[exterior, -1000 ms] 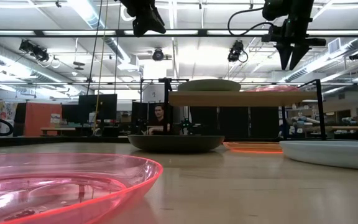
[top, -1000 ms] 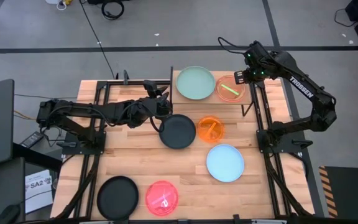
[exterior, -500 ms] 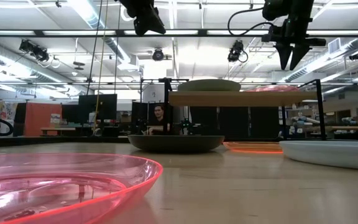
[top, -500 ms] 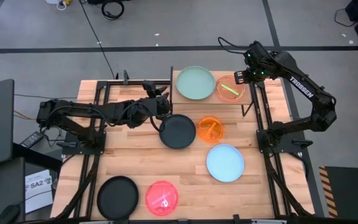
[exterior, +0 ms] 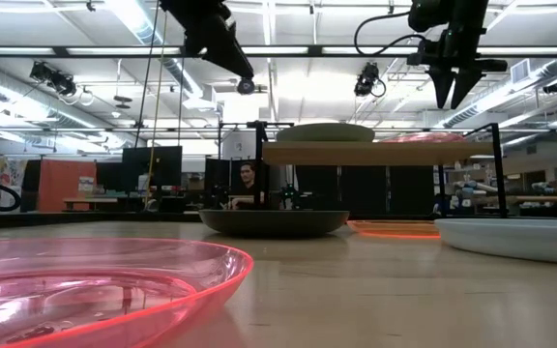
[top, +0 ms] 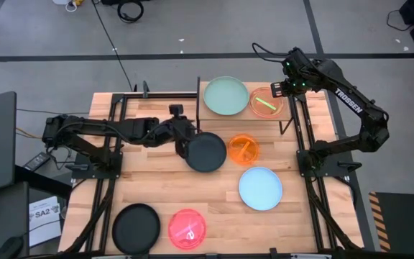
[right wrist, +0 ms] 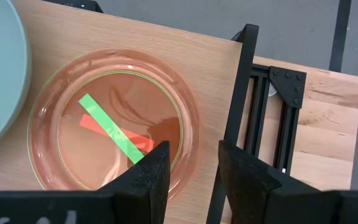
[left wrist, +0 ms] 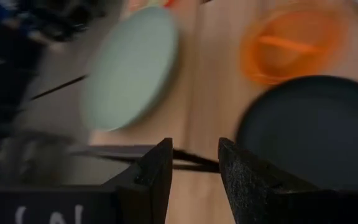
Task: Place and stack plates onto a shelf
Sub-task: Stack the top black plate on top of the blue plate on the shelf
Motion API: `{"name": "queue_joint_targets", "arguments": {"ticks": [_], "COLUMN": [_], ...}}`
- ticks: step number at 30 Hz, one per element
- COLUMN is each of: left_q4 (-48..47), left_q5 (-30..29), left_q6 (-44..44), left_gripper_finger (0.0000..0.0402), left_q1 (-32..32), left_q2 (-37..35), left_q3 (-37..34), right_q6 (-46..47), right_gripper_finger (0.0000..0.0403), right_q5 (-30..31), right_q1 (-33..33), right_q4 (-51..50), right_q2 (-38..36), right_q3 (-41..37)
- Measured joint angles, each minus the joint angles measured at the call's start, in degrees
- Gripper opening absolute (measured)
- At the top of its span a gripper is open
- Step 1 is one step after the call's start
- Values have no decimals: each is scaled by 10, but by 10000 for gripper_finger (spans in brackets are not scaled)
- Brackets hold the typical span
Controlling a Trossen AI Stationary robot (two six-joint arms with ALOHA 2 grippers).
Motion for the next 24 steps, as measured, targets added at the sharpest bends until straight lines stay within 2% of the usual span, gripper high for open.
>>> {"name": "queue_joint_targets", "arguments": {"ticks": [11,24], "left_q4": [-42,-64], "left_q5": [212,300], "left_q6": [2,2], "left_gripper_finger": [137,137], "left_q1": [0,0], "left_q2": [0,8], "left_q3": [-1,-2], "right_q6": [0,0], "right_gripper_finger": [142,141], "right_q5": [0,0], "right_q1": [0,1], "right_q4": [0,0], "right_q2": [0,0], "right_q3": [0,0]}}
